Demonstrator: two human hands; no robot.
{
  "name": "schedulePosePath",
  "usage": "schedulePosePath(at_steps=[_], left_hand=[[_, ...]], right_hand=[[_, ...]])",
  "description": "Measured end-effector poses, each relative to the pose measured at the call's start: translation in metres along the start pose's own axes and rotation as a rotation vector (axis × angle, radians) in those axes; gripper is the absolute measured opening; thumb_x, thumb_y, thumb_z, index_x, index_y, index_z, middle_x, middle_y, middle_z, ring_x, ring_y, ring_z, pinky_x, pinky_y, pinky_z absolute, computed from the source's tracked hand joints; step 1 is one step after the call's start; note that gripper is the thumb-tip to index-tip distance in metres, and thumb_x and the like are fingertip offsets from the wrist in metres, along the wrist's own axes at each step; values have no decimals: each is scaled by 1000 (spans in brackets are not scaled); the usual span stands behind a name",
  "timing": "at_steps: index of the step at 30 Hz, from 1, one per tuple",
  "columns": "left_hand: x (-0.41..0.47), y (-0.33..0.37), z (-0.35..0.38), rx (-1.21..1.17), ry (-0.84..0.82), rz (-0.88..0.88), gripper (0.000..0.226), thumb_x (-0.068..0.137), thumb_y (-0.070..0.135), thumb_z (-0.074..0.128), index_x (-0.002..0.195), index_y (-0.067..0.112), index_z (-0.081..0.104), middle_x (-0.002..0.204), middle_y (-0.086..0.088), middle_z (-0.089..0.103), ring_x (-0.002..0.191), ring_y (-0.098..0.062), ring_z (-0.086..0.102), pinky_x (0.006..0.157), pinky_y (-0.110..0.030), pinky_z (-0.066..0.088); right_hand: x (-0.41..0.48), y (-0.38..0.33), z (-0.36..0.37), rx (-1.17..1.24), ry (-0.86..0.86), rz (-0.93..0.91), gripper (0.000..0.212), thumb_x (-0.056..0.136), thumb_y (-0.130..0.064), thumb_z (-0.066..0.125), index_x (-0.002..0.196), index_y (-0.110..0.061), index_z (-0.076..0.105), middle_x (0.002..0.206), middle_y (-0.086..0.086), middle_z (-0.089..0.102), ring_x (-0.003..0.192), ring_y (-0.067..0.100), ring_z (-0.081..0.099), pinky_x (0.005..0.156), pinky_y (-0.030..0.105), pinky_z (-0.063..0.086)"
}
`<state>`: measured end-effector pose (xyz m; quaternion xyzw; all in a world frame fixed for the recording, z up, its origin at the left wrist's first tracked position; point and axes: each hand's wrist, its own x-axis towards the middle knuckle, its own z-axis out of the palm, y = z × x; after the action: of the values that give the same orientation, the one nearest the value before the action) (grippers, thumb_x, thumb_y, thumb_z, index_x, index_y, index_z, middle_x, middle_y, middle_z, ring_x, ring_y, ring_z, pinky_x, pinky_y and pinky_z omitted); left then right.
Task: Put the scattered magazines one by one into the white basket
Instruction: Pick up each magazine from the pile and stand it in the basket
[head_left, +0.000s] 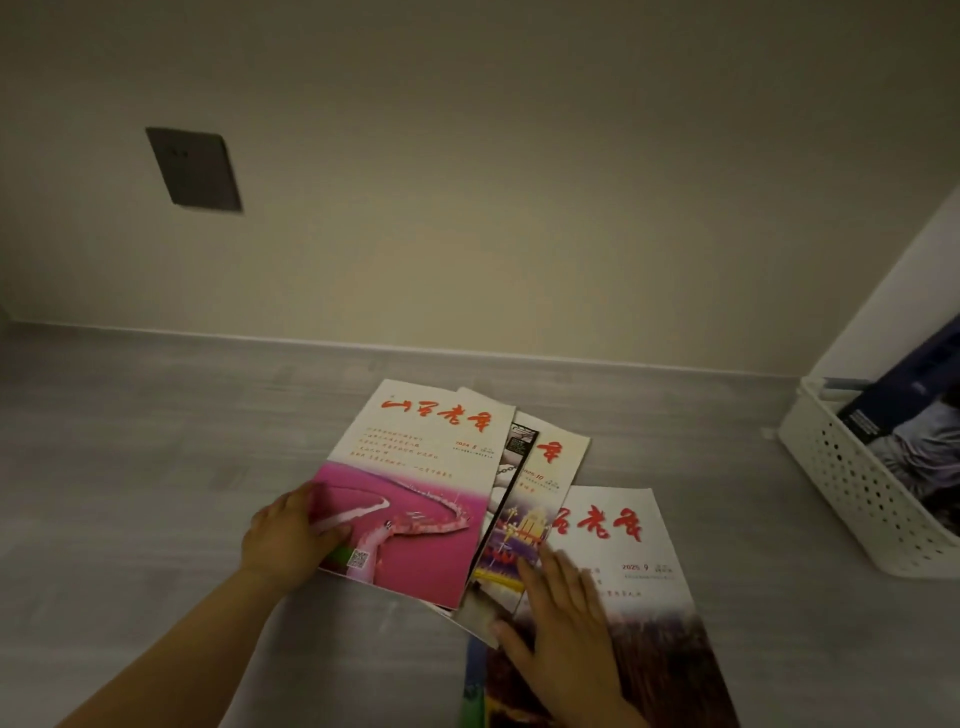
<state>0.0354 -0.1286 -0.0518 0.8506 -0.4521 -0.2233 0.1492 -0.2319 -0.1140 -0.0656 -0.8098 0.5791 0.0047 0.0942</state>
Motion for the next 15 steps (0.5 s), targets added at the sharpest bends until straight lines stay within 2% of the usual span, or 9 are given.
schedulePosePath(at_steps=[1,4,6,7,8,10,11,13,15], left_hand=[[5,1,-2,0,-22,0,69,74,35,67,132,15,36,128,-16,53,118,-36,47,99,-43,41],[19,3,-10,-5,-74,-39,84,68,37,73,136,13,30,130,-19,50,119,-38,47,98,-45,40],[26,4,-15,-55,-78,-94,88,67,35,74,137,10,27,133,-20,48,119,-38,47,97,-45,41],[29,5,-17,-73,-86,-108,84,68,31,73,135,7,30,131,-20,49,117,-37,50,93,-43,43],[31,7,-20,-81,-105,-114,75,70,27,72,131,4,35,126,-21,53,110,-35,54,86,-40,46],[34,12,-25,-68,-161,-102,50,72,18,69,114,-1,48,110,-20,62,89,-29,58,72,-33,46],[34,15,-28,-61,-189,-88,39,72,14,67,105,-2,53,99,-18,65,81,-26,57,67,-30,45],[34,19,-32,-95,-227,-71,21,74,9,63,91,-1,58,77,-11,63,73,-24,56,59,-27,44],[34,18,-34,-222,-235,-72,13,76,3,58,87,-2,57,79,-16,62,74,-28,58,60,-29,47]], right_hand=[[-1,1,-1,14,-95,13,68,66,-68,44,116,-25,59,122,6,63,112,21,59,107,26,-9],[4,5,7,-31,59,-17,70,82,-66,27,140,-26,21,152,13,18,140,31,15,97,17,-29],[4,1,5,52,22,14,67,81,-65,25,130,-25,43,139,12,45,128,31,42,104,22,-14],[3,-2,0,41,-19,20,66,79,-66,29,126,-24,49,135,12,50,123,28,49,105,25,-9],[4,-1,1,68,2,9,69,79,-66,32,131,-23,41,142,13,38,130,27,41,104,24,-15],[7,5,15,78,70,-59,74,82,-66,29,142,-28,7,153,7,-6,143,21,-1,97,20,-33],[9,9,21,90,48,-52,75,83,-66,28,141,-31,-2,153,2,-14,141,18,-12,100,22,-34],[11,13,24,65,60,-33,74,83,-66,27,140,-32,-7,154,0,-14,141,16,-15,107,30,-24],[11,12,25,78,42,-19,74,83,-66,27,140,-33,-7,154,-1,-13,141,16,-14,107,33,-19]])
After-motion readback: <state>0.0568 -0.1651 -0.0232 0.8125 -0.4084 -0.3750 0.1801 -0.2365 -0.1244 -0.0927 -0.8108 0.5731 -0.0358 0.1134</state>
